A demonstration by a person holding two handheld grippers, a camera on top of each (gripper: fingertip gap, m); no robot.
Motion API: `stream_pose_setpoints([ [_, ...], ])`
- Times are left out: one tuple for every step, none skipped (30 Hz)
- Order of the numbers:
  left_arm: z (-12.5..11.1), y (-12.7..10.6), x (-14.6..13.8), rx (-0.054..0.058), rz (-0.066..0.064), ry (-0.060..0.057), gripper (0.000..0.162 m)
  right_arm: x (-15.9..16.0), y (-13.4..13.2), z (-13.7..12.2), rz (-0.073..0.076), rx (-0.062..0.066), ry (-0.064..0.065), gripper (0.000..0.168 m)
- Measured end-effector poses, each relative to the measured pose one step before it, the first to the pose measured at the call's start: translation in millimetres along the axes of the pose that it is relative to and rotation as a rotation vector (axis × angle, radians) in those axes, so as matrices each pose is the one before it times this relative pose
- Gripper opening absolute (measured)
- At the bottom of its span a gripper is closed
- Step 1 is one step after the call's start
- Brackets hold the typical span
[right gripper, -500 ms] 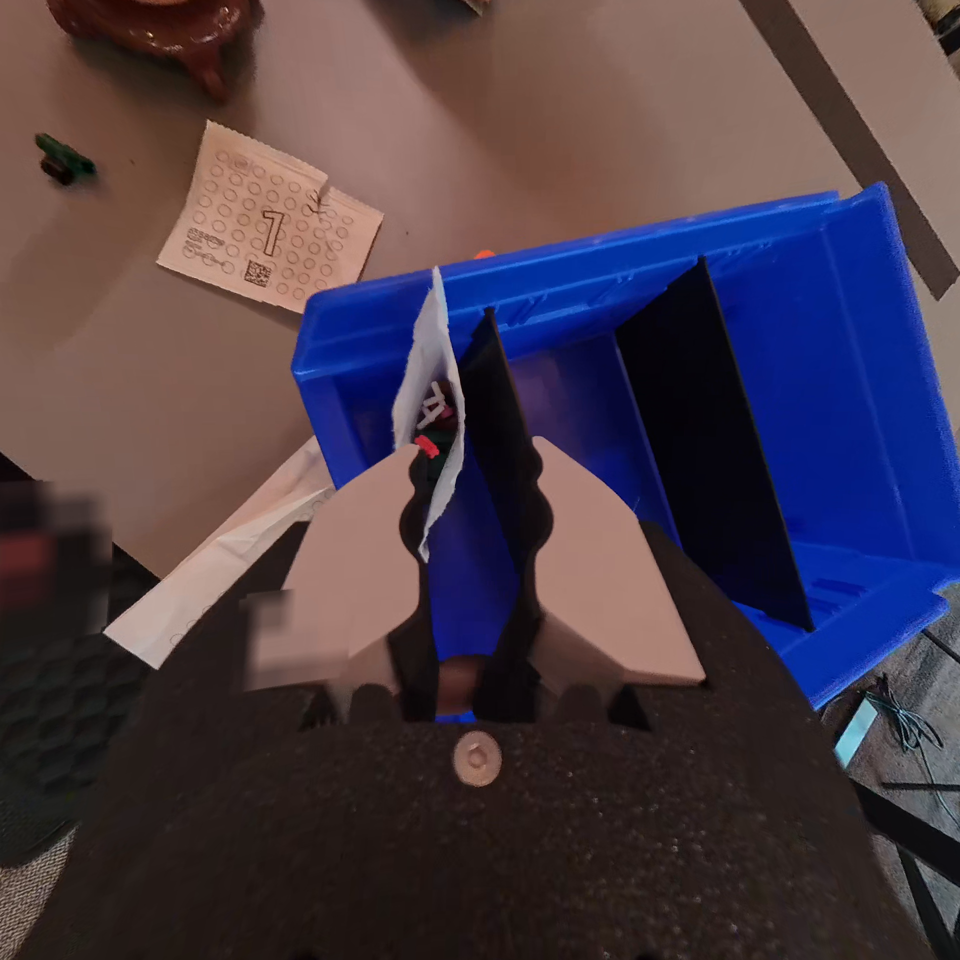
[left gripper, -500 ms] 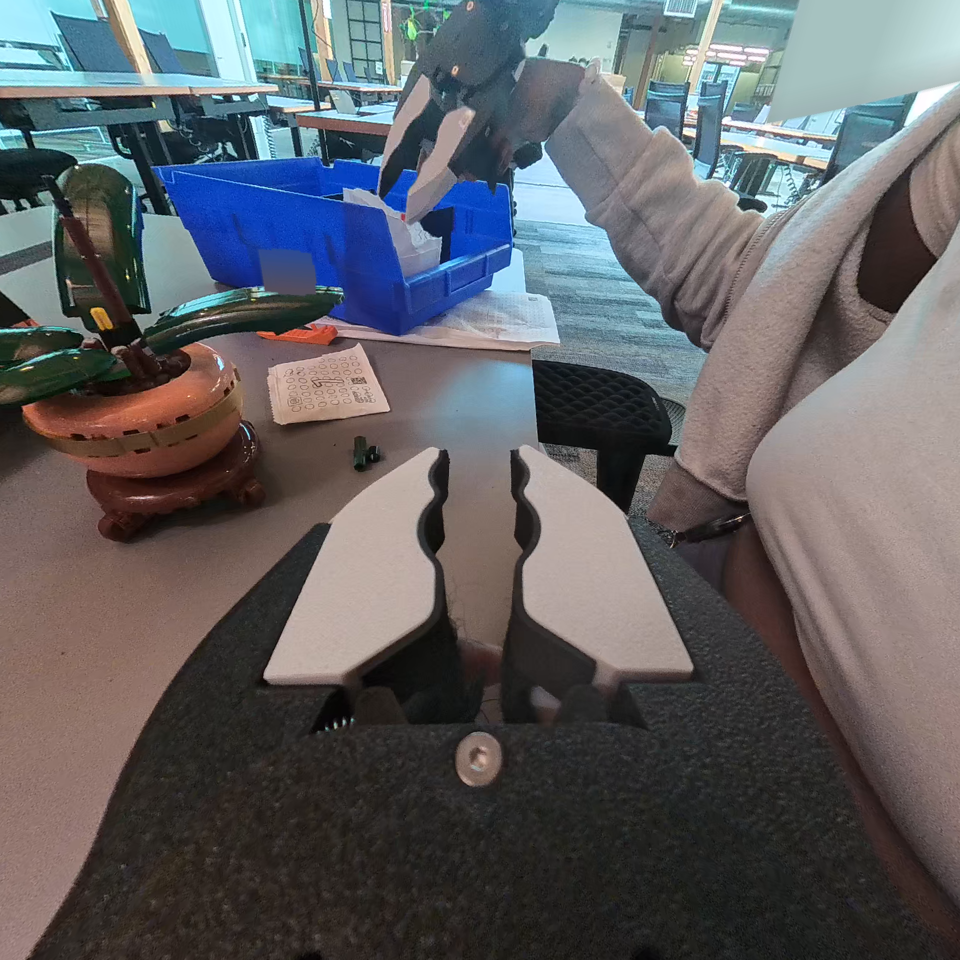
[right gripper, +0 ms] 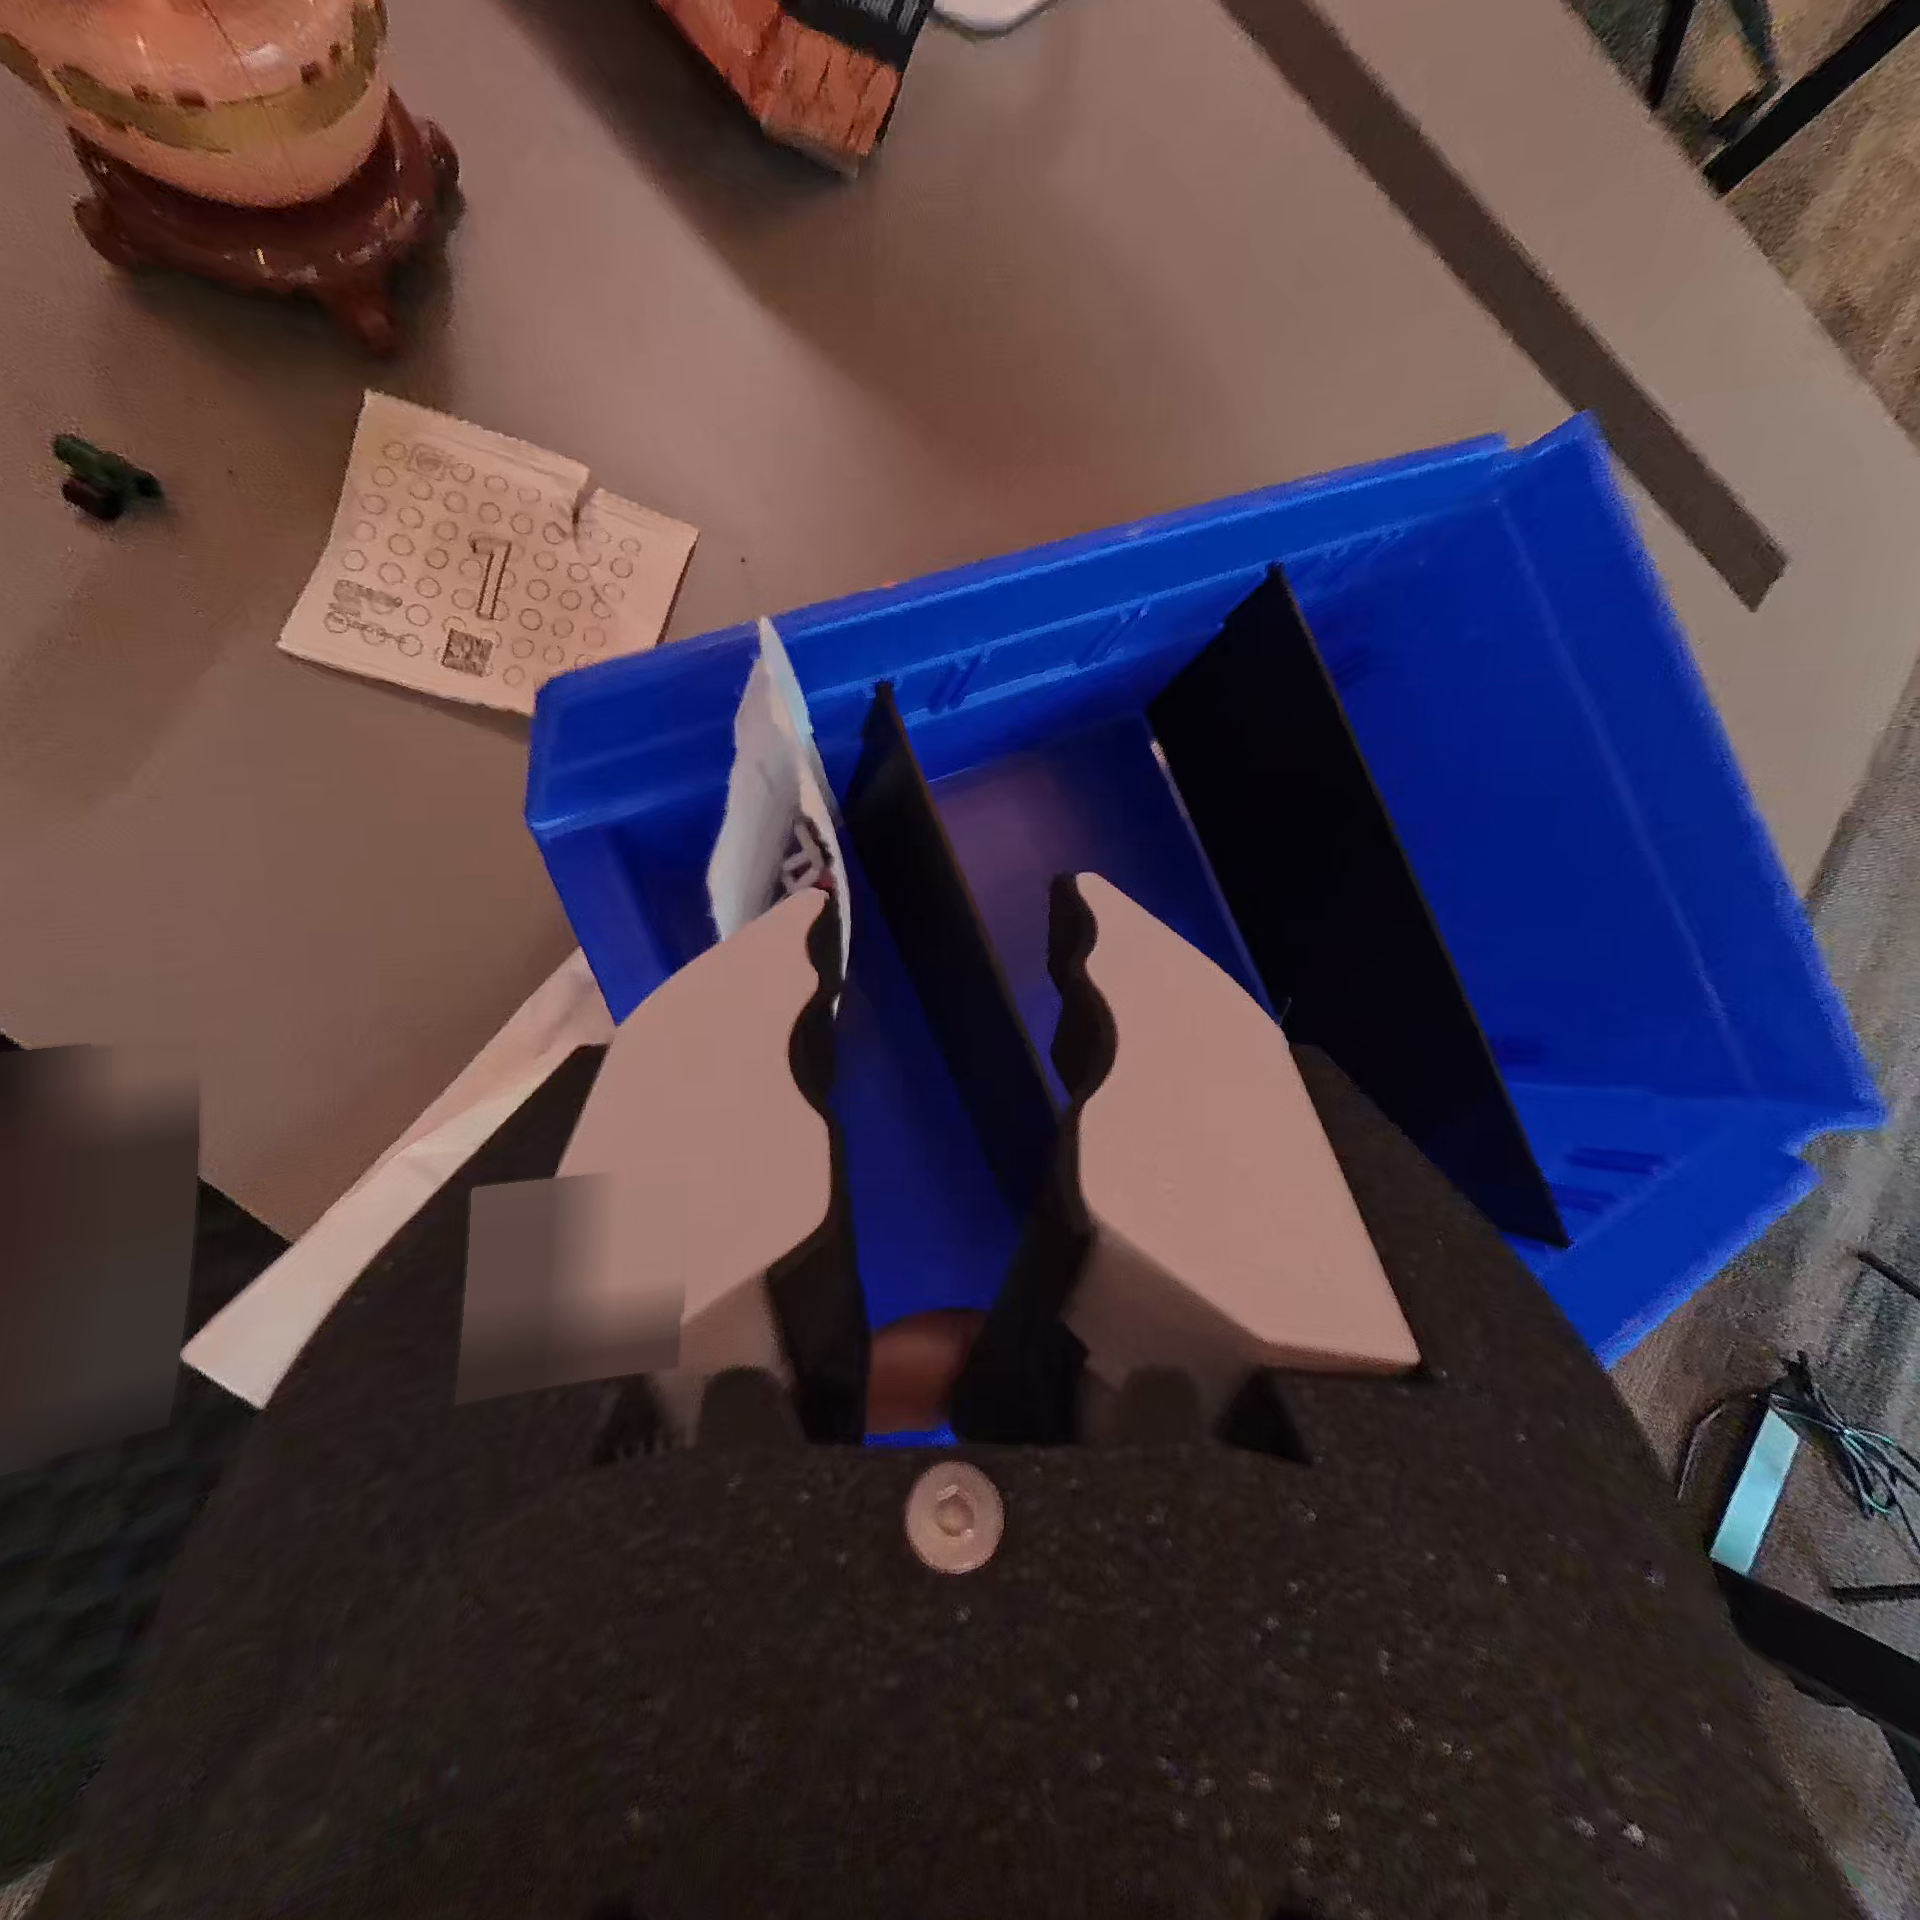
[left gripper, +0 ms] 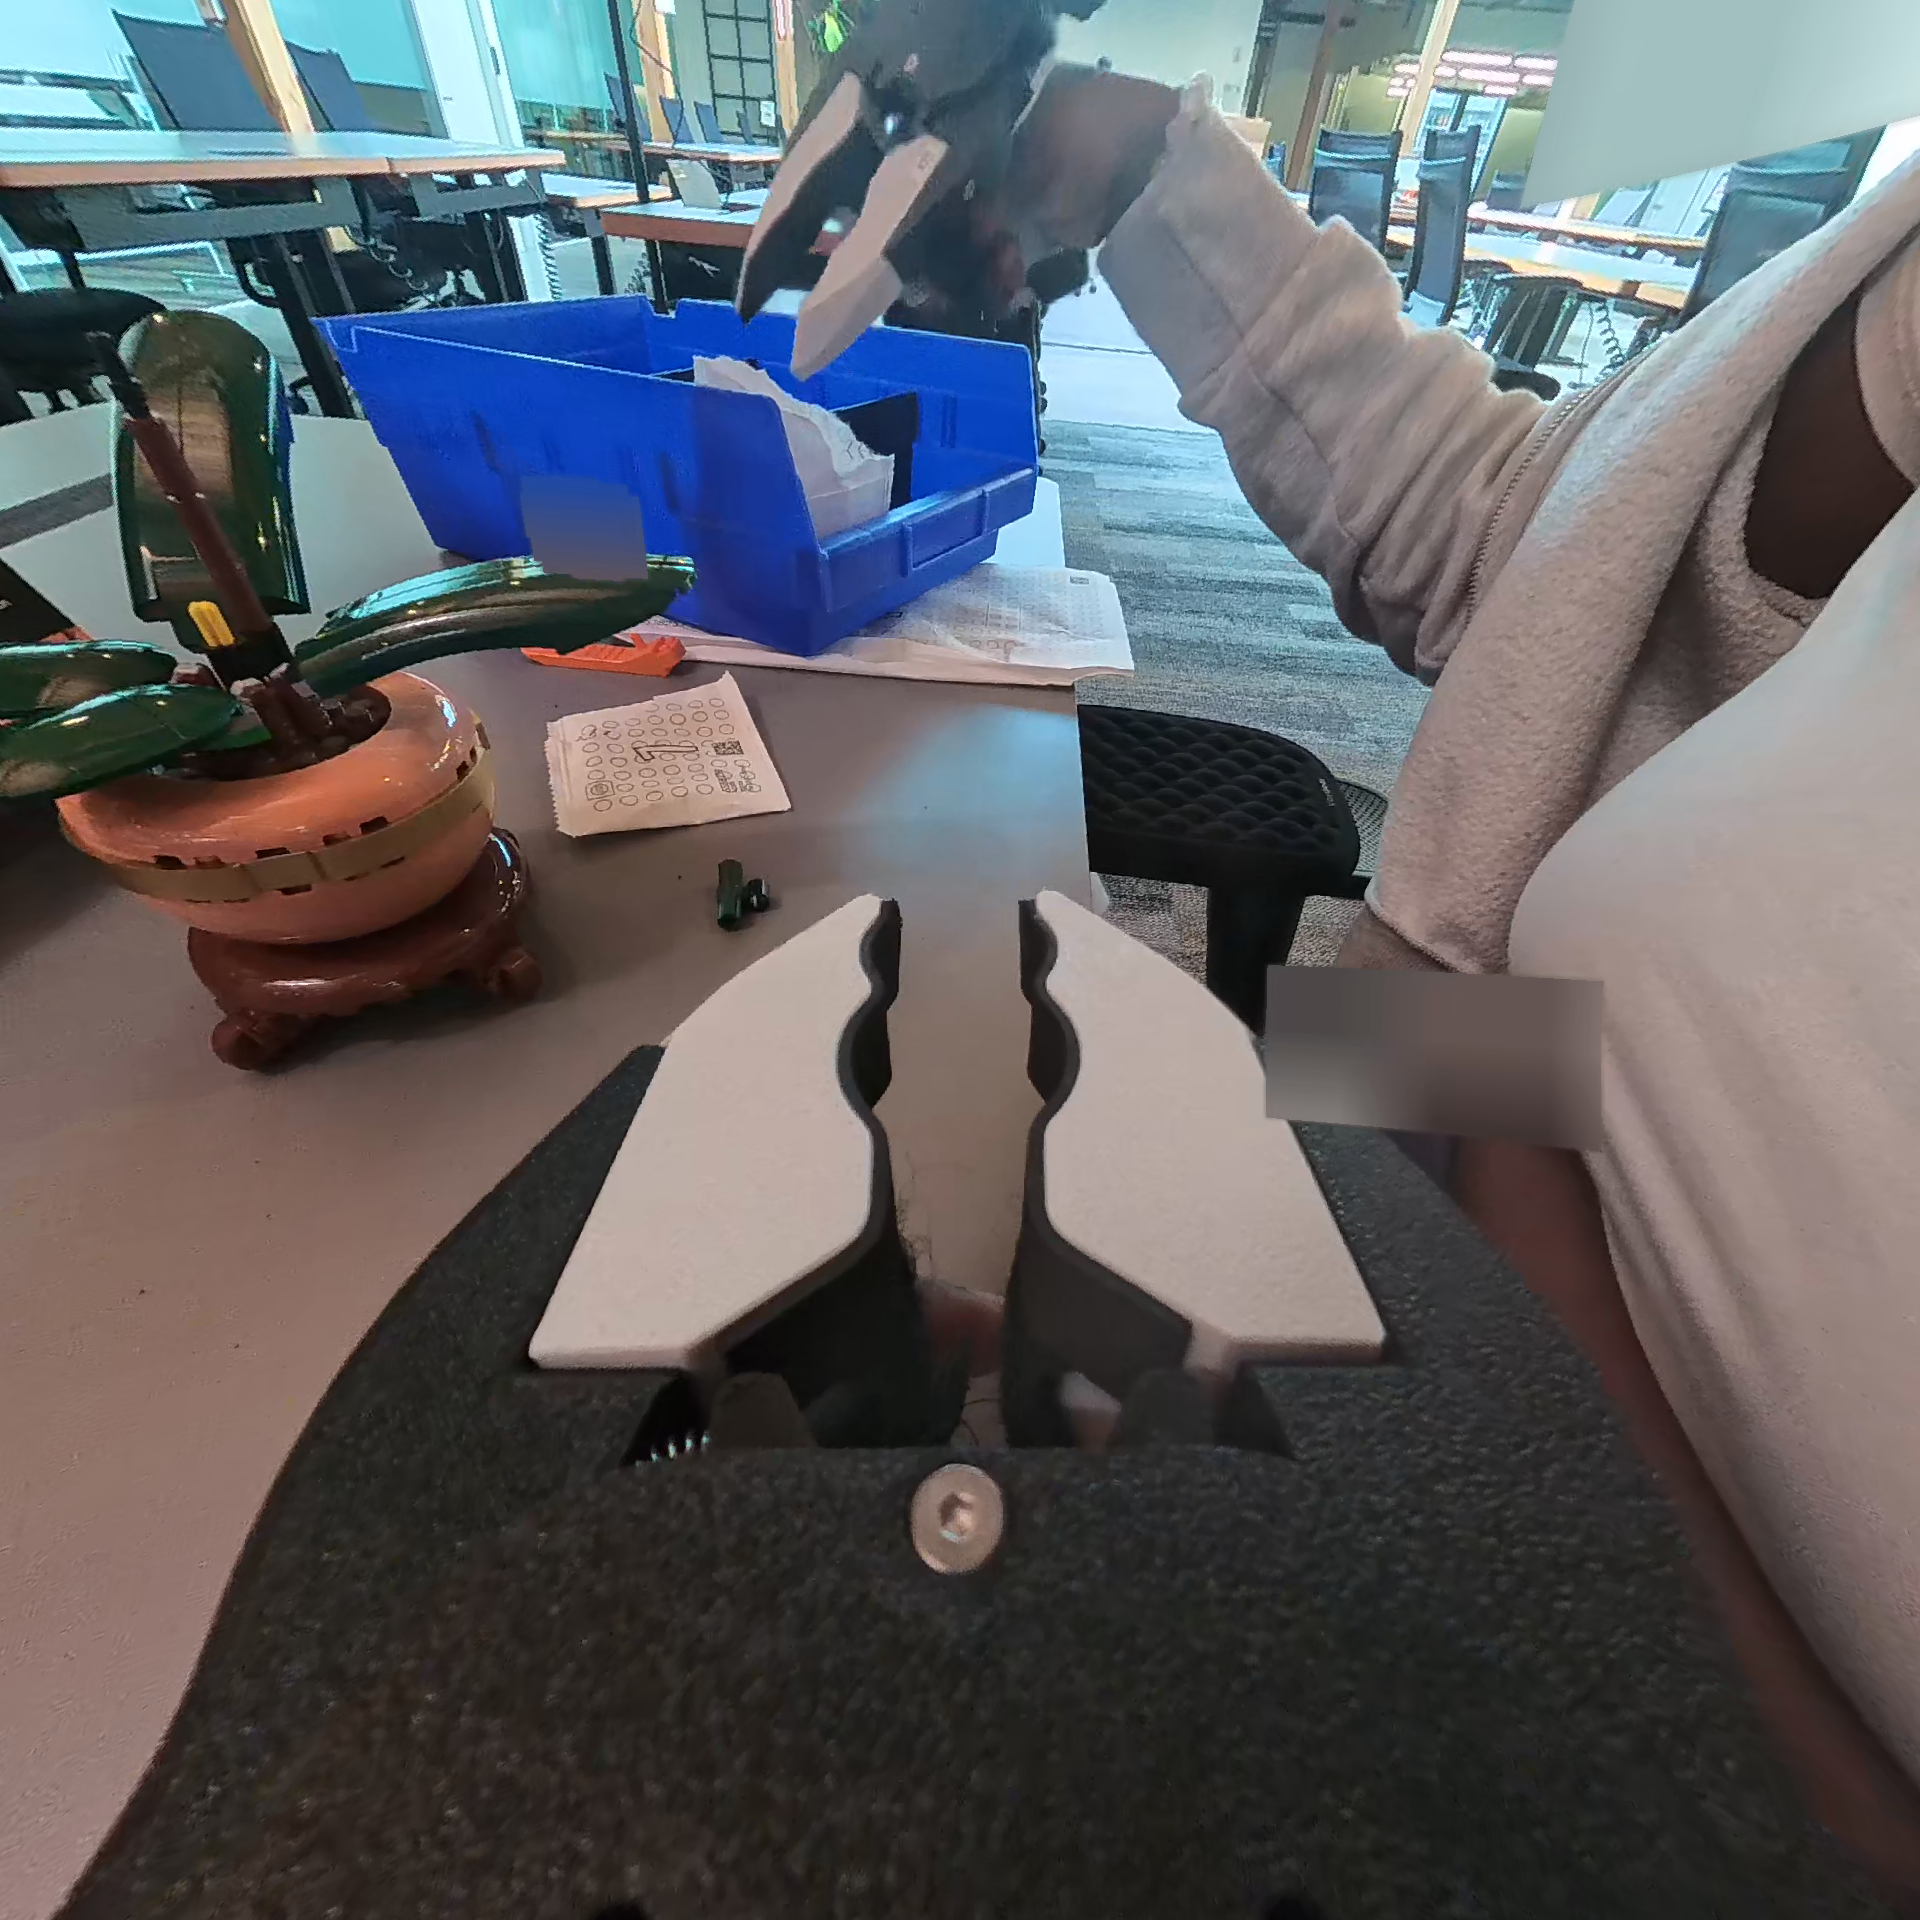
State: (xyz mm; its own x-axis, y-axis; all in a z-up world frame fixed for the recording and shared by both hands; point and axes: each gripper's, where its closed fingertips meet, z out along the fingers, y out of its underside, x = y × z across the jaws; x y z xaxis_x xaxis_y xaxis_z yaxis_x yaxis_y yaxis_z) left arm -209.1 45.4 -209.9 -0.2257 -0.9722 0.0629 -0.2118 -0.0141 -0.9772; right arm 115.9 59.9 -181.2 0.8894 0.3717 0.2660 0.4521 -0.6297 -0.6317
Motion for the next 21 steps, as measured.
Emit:
stream_pose_setpoints([
  [0.14, -0.62, -0.88, 0.0044, 0.0034, -0.0068, 0.020, -2.87, -6.34, -6.12, 0.0036, 0.0436, 0.0060, 0.038],
  [-0.10, -0.60, -0.91, 0.0054, 0.0013, -0.0071, 0.019, -7.87, -12.66, -7.71, -0.0011, 0.0742, -0.0120, 0.036],
  [0.47, 0.12, -1.14, 0.0015, -0.0015, -0.0058, 0.019, -16.30, -16.17, -7.69, -0.0155, 0.0880, -0.0373, 0.035],
  [1.03, 1.40, -1.10, -0.0061, -0.0019, -0.0054, 0.019, -24.62, -15.25, -4.54, -0.0362, 0.0745, -0.0636, 0.033],
  [1.42, 2.25, -1.84, -0.0118, -0.0015, -0.0088, 0.019, -28.27, -10.96, 1.67, -0.0514, 0.0432, -0.0667, 0.031],
  [1.52, 1.95, -1.65, -0.0140, -0.0011, -0.0093, 0.019, -26.54, -5.43, 9.00, -0.0494, 0.0055, -0.0516, 0.031],
  [1.54, 1.15, -0.31, -0.0124, 0.0016, -0.0026, 0.020, -25.53, -0.77, 15.86, -0.0351, -0.0134, -0.0528, 0.031],
  [2.48, 0.53, 0.55, -0.0070, 0.0053, 0.0014, 0.020, -21.09, 0.16, 21.75, 0.0036, -0.0081, -0.0479, 0.031],
  [2.00, 0.26, 0.38, -0.0036, 0.0073, -0.0014, 0.020, -15.90, 5.49, 24.74, 0.0383, -0.0311, -0.0335, 0.030],
  [0.80, 0.42, 0.23, -0.0042, 0.0089, -0.0050, 0.020, -7.90, 5.99, 24.55, 0.0567, -0.0282, -0.0068, 0.031],
  [0.20, 0.39, 0.17, -0.0036, 0.0108, -0.0078, 0.020, -3.09, 4.74, 21.52, 0.0670, -0.0145, 0.0034, 0.031],
  [-0.11, -0.09, -0.07, -0.0015, 0.0119, -0.0103, 0.020, -2.48, 3.15, 18.06, 0.0639, -0.0022, -0.0043, 0.031],
  [-0.12, -0.27, -0.26, -0.0011, 0.0130, -0.0120, 0.020, 1.49, 3.60, 13.44, 0.0555, -0.0116, 0.0125, 0.031],
  [-0.45, -0.06, -0.38, -0.0026, 0.0137, -0.0120, 0.020, 5.57, 4.23, 8.93, 0.0429, -0.0261, 0.0394, 0.031],
  [-0.63, 0.15, -0.50, -0.0033, 0.0140, -0.0112, 0.020, 2.88, 2.82, 5.11, 0.0354, -0.0210, 0.0240, 0.031],
  [-0.69, 0.29, -0.60, -0.0027, 0.0133, -0.0102, 0.020, -0.24, -0.64, 2.12, 0.0372, 0.0030, 0.0046, 0.031],
  [-0.57, 0.68, -0.69, -0.0017, 0.0101, -0.0083, 0.020, -0.29, -1.55, 1.36, 0.0346, 0.0114, 0.0078, 0.030],
  [-0.47, 0.85, -0.63, -0.0004, 0.0053, -0.0061, 0.020, 0.61, 0.56, 1.27, 0.0155, -0.0031, 0.0175, 0.029],
  [-0.50, 0.72, -0.54, 0.0013, 0.0006, -0.0044, 0.020, 1.46, 0.60, 2.86, 0.0091, -0.0038, 0.0208, 0.029],
  [-0.45, 0.59, -0.71, 0.0027, -0.0028, -0.0036, 0.020, -1.13, 1.04, 2.68, 0.0006, -0.0121, 0.0019, 0.028],
  [-0.49, -0.22, -0.90, 0.0045, -0.0041, -0.0046, 0.020, -1.79, 1.93, 2.57, 0.0020, -0.0181, -0.0080, 0.028],
])
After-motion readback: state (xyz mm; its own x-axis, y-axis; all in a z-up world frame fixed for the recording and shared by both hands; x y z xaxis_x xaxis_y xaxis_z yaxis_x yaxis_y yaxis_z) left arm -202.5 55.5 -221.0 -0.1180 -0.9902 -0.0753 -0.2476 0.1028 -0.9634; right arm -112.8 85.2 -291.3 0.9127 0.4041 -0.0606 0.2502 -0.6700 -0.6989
